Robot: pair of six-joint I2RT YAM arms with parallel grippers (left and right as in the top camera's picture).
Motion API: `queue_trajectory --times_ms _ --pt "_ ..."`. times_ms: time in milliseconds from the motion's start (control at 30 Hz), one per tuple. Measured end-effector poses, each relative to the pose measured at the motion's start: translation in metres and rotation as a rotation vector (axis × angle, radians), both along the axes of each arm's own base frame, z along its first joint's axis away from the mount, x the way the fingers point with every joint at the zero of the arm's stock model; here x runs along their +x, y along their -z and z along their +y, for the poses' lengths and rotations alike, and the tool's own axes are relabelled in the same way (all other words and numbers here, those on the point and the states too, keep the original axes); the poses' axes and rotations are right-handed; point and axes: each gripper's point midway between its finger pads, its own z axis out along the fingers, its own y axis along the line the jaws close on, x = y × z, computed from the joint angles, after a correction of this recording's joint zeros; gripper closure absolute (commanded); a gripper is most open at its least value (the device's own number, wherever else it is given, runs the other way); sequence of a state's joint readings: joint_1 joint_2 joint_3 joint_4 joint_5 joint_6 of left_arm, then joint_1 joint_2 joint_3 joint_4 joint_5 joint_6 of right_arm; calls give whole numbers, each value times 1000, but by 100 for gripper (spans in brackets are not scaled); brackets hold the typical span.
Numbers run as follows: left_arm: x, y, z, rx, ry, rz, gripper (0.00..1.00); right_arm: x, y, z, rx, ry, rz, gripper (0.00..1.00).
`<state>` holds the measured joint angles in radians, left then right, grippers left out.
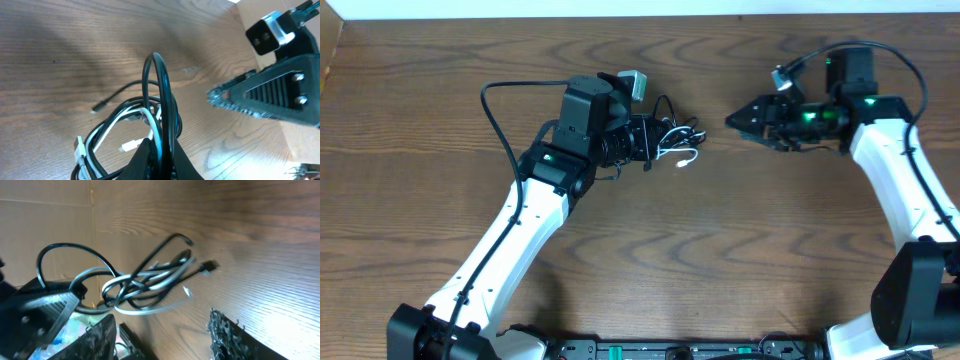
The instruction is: Untangle cables
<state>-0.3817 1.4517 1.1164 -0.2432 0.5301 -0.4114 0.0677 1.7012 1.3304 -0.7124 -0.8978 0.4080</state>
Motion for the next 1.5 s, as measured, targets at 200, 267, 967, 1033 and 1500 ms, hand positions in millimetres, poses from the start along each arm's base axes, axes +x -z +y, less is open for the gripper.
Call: queue_trajectory --times_ms 200,267,967,1033,1500 --pt "0 0 0 -7 -3 9 92 3 4 23 -42 36 25 48" --pt "-1 0 0 -8 -3 9 93 4 4 30 -50 43 25 51" --pt "4 -6 -2 -22 -8 -18 93 -14 74 83 -161 26 227 94" --pt "12 -16 -2 -53 -18 -61 92 -20 87 82 -185 13 269 99" --pt "29 -68 16 -341 -130 -5 92 9 89 -12 -149 36 180 87"
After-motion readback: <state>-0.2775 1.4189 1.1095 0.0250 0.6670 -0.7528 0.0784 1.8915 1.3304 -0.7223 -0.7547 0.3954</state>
